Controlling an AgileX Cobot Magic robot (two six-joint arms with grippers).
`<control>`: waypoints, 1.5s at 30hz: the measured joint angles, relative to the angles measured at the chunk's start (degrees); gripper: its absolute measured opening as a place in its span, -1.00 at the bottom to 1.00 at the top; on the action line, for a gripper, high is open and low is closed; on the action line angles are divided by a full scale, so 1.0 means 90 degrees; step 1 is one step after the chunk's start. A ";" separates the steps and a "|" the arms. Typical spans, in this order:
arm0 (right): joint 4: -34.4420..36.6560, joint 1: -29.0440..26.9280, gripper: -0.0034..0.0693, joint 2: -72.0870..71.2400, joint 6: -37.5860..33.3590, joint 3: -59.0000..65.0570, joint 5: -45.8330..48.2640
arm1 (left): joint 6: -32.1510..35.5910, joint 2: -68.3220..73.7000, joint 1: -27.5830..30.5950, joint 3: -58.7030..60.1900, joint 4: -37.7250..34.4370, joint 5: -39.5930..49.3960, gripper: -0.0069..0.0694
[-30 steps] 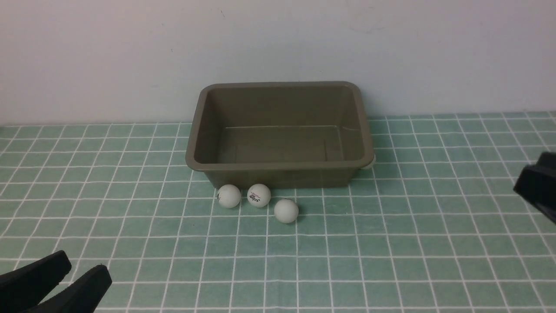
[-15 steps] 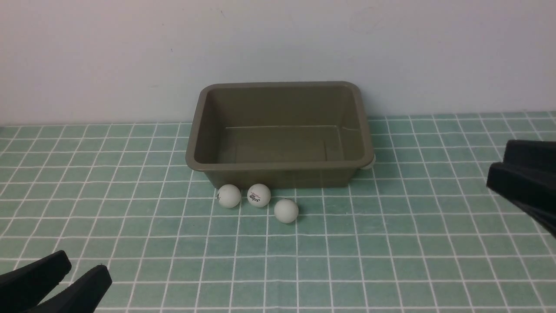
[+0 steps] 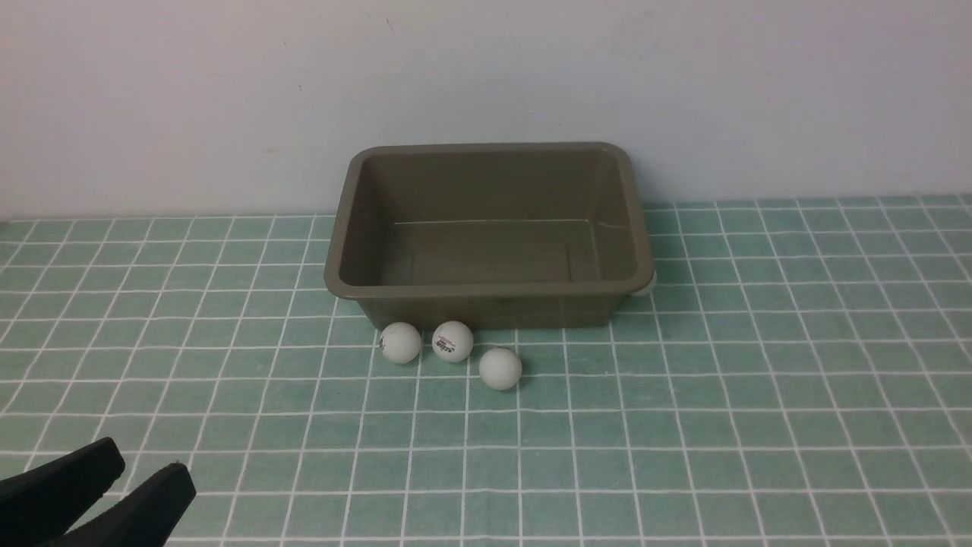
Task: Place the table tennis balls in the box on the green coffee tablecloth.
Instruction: 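Reach for and grasp a ping pong ball on the table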
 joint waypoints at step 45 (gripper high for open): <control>1.3237 0.0000 -0.30 0.0719 -0.9161 -0.0282 0.4696 | 0.0007 0.0000 0.0000 0.0000 0.0000 0.0029 0.24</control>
